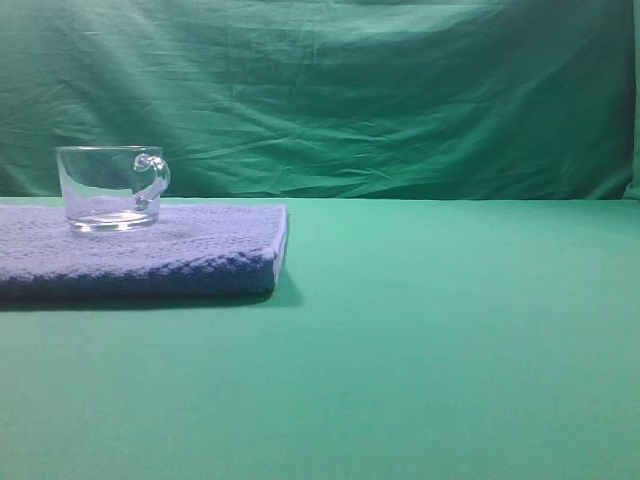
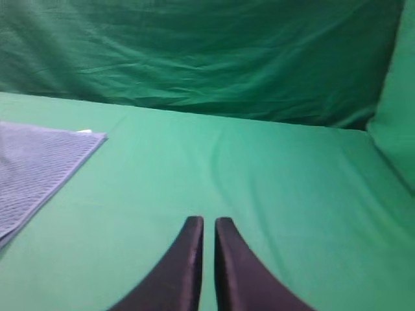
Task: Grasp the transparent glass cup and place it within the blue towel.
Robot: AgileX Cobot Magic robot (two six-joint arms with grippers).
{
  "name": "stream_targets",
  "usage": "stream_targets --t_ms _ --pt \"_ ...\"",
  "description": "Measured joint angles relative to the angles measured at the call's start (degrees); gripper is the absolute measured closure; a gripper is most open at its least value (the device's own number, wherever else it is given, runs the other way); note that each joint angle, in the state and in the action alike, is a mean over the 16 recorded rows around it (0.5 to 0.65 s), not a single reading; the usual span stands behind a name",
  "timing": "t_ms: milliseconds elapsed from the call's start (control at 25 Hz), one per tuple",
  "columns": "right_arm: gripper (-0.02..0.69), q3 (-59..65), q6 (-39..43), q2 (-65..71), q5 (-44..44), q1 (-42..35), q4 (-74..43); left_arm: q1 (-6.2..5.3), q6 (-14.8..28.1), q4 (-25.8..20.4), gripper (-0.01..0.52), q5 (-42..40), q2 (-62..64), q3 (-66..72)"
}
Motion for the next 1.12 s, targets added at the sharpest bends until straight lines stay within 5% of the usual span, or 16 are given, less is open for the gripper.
stream_targets --t_ms 1120 --pt "0.604 3.9 0.0 -0.8 3.8 -3.9 -1.0 0.00 0.0 0.0 0.514 0.0 0.0 0.0"
